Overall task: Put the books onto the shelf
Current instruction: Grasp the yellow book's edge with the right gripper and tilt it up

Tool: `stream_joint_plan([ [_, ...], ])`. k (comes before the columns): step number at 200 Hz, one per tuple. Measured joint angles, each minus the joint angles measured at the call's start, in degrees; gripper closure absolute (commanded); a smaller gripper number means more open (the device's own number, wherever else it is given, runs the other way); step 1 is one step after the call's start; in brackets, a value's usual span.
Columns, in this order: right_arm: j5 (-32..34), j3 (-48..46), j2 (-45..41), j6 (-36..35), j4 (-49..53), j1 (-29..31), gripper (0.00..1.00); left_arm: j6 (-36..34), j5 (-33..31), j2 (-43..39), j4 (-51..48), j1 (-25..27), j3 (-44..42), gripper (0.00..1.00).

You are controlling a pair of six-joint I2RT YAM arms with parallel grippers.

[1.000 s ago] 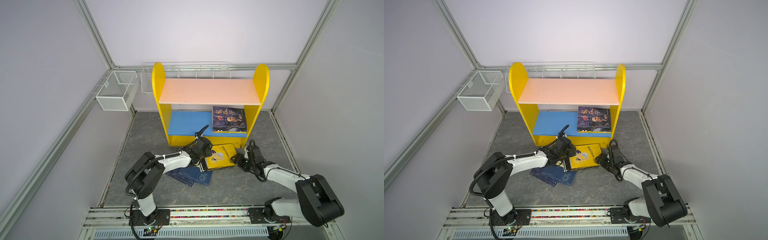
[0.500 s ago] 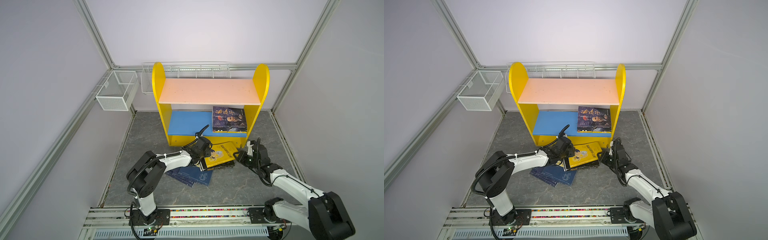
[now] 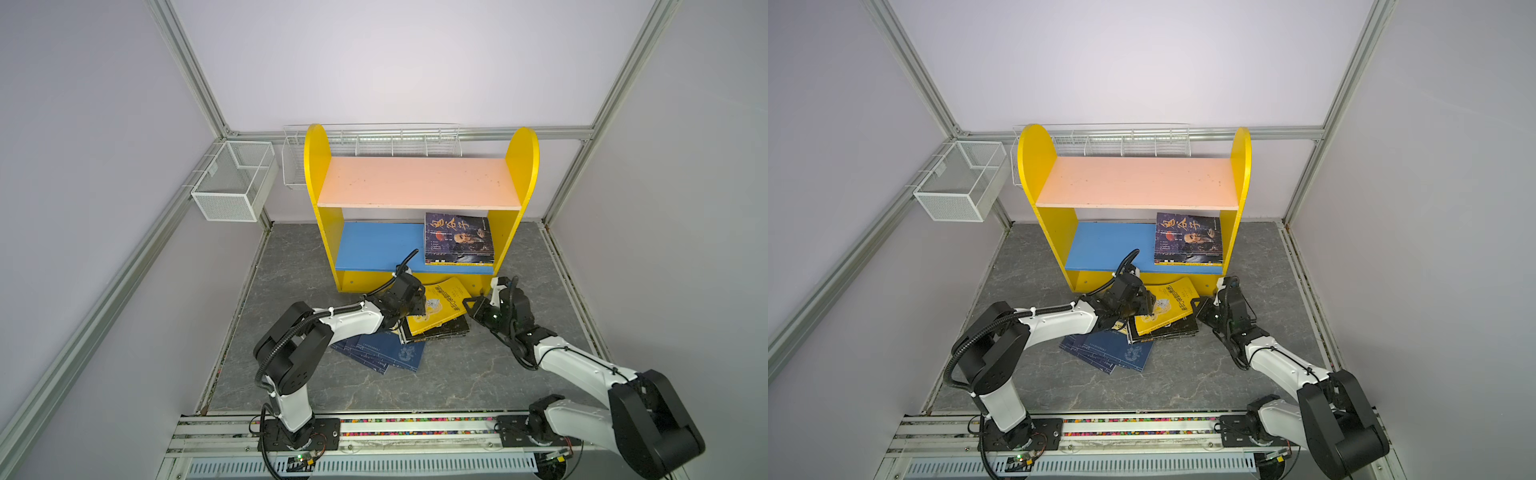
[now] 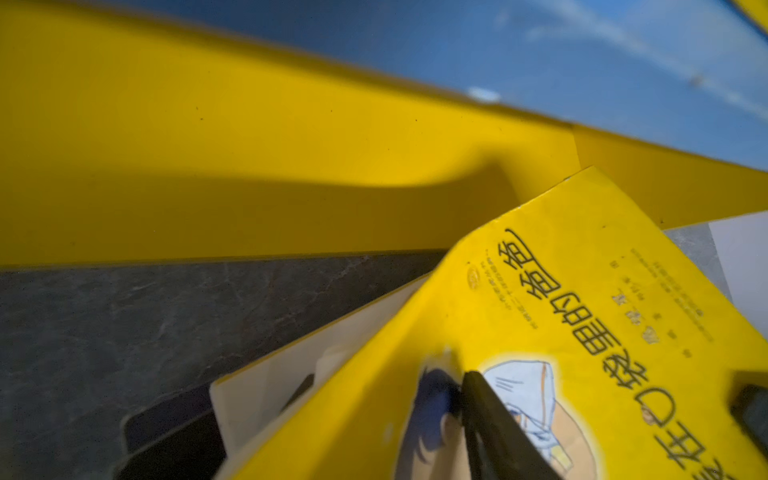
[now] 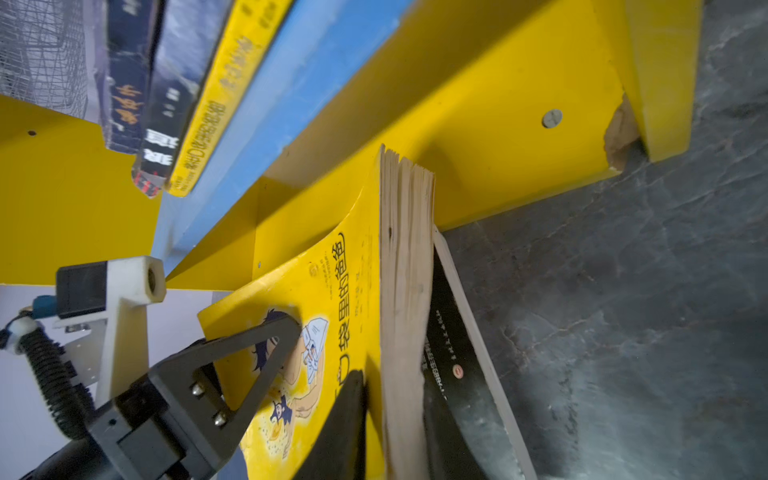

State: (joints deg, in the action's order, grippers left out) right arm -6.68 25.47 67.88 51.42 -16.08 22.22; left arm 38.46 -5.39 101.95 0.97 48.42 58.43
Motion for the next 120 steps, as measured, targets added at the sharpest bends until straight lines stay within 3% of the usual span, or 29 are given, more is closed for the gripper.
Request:
stream_joint_plan([
  [18,0.94,0.00,-2.82,-0.44,1.75,0.61,0.91,0.04,0.15,-0.17,1.60,0.09,-0.90,0.45],
  [60,0.24,-0.33,-15.32,-3.93,9.07,1.55,0.94,5.33,-0.57,-5.81,5.60,-1.16,-6.93,0.24],
  [98,-3.96,-2.23,-27.65,-7.82,14.84,1.92,0.94,10.23,-0.02,-13.00,15.56,-4.96,-16.96,0.18],
  [120,-6.36,-1.81,-31.19,-9.64,16.74,1.95,0.94,12.33,3.48,-15.96,21.73,-6.54,-21.88,0.16],
])
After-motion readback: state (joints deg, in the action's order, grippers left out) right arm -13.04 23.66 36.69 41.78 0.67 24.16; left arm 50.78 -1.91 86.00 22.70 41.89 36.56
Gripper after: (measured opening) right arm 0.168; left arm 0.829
